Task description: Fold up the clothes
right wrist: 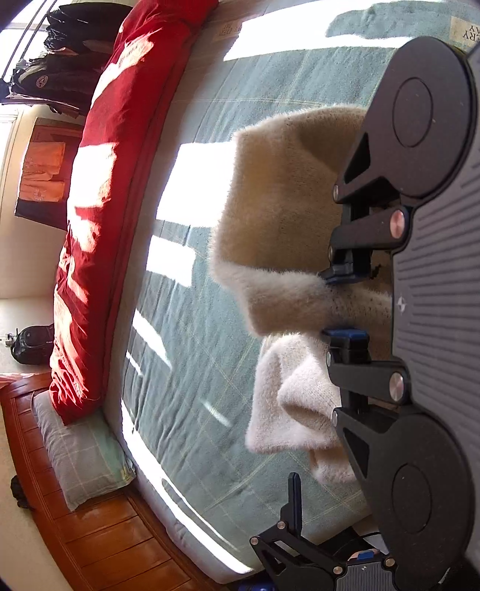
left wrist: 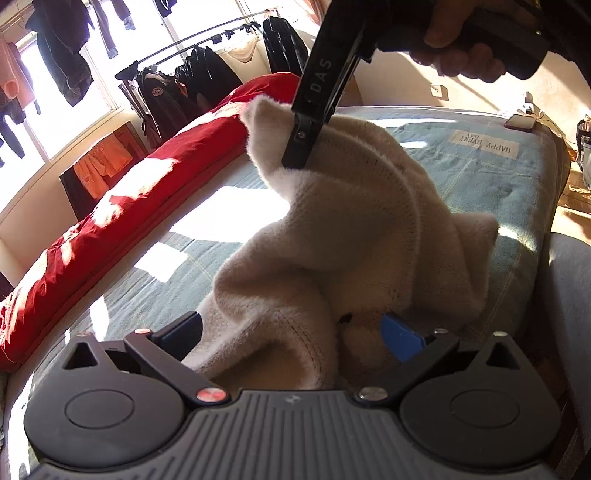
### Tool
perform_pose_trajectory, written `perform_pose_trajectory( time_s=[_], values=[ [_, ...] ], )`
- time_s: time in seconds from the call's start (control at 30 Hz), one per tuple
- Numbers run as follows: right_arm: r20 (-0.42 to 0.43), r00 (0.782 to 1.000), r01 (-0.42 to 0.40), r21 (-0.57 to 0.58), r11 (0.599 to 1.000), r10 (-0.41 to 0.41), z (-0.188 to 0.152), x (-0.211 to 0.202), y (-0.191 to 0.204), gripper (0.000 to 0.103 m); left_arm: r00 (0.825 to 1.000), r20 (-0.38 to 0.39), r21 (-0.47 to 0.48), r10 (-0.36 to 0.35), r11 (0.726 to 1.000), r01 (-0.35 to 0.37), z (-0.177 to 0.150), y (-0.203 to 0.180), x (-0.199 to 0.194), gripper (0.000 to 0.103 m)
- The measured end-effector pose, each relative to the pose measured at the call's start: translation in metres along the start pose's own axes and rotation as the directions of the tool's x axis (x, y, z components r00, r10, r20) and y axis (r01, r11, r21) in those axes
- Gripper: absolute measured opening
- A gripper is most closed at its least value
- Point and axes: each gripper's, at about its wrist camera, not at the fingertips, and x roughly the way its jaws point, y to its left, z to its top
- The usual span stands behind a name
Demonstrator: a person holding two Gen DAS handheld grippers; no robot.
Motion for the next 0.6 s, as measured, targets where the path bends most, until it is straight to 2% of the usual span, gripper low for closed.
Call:
perform_pose_trajectory(
  time_s=[0.23,0.4,0.5,0.6],
  values=[
    [0.03,0.999,0.029,0.089,0.996,-0.032,0.046,0.043,-0.045,0.025,1.0,0.025,-0.019,-0.017,1.0,0.017,0.001,0.01,-0.002,0.102],
    [-0.007,0.996,0.091,0.137,0.986,-0.091,0.072,0.089,-0.077,0.026,1.0,0.017,-0.043,-0.012,0.999,0.013,0.004,0.02,0.008,0.102],
    [-0.038,0.992,0.127,0.148,0.981,-0.122,0.079,0.112,-0.089,0.029,1.0,0.007,-0.053,-0.02,0.998,0.02,0.006,0.024,0.015,0.102],
    [-0.046,0.991,0.128,0.135,0.983,-0.123,0.076,0.116,-0.09,0.033,1.0,0.0,-0.04,-0.008,0.999,0.008,0.009,0.025,0.021,0.102]
  ],
)
